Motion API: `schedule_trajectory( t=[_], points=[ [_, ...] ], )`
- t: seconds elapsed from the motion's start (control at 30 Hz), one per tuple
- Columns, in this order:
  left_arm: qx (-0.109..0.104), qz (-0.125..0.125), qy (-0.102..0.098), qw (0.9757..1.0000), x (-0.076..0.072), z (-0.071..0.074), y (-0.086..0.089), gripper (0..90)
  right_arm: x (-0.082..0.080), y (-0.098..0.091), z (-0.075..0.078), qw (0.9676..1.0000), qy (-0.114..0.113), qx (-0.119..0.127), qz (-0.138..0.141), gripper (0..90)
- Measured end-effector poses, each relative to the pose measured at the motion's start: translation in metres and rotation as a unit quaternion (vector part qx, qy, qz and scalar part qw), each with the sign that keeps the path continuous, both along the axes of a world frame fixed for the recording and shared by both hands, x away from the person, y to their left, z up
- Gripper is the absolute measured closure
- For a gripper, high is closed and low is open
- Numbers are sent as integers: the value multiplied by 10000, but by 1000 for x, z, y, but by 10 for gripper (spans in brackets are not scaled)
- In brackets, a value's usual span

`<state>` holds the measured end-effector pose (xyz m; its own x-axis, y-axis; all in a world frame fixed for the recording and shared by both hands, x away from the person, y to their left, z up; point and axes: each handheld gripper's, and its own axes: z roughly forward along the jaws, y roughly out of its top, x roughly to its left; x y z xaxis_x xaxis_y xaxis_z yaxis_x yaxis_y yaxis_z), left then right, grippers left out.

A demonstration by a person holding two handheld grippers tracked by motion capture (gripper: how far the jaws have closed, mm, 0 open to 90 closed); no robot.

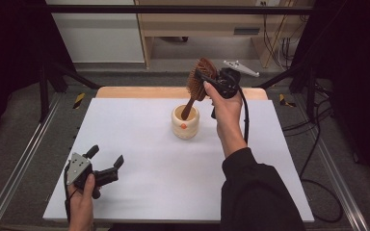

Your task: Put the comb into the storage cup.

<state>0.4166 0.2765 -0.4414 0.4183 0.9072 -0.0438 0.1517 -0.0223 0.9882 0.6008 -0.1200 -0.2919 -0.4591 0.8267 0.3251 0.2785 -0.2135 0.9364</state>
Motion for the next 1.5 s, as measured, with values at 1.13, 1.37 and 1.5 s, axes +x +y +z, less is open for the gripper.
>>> schedule_trajectory(
  t=[1.13,1.37,1.5],
  points=[
    [-11,-13,-1,10000,0,0,0,21,5,-1,-21,9999,159,32,-35,511],
    [-18,-1,-7,10000,0,0,0,19,6,-1,-25,9998,196,58,-43,511],
    [-20,0,-4,10000,0,0,0,17,7,-1,-27,9997,213,82,-50,511]
  ],
)
